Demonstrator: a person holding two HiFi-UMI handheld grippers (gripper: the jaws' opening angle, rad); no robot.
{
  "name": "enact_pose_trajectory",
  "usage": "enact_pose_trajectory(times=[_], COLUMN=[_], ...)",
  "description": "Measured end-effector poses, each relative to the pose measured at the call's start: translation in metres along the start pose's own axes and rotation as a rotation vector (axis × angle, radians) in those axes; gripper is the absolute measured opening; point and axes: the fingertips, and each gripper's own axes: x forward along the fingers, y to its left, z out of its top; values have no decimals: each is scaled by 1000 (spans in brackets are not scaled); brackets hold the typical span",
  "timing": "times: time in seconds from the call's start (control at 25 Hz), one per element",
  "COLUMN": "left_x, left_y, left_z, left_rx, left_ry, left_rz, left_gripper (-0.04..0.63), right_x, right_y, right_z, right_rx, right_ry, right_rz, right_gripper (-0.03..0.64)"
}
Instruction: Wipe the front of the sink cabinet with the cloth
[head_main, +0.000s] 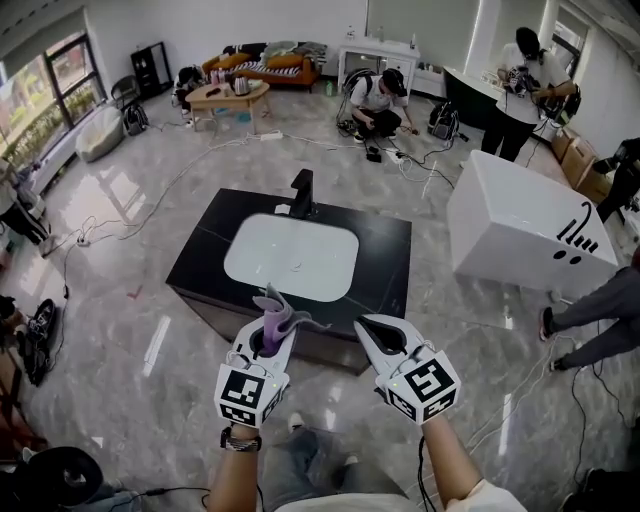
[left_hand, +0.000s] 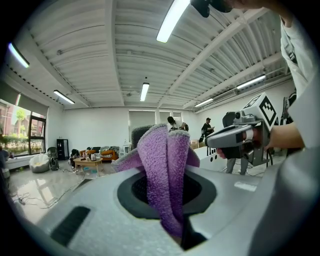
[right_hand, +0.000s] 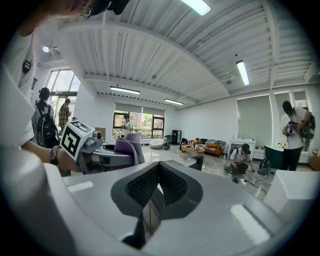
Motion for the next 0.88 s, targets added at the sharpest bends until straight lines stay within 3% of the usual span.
enact_pose_trajectory(times=[0.4, 0.88], left_x=[35, 55], left_y=[11, 24], left_z=[-82, -172], left_rx=[-23, -19], left_ry=[19, 29], left_rz=[19, 15], left_gripper=[52, 52], right_x=[26, 60], right_y=[-27, -31], right_z=[-89, -165], right_rx=[20, 33], right_ry=[33, 18], right_rz=[-24, -39], right_gripper=[6, 6])
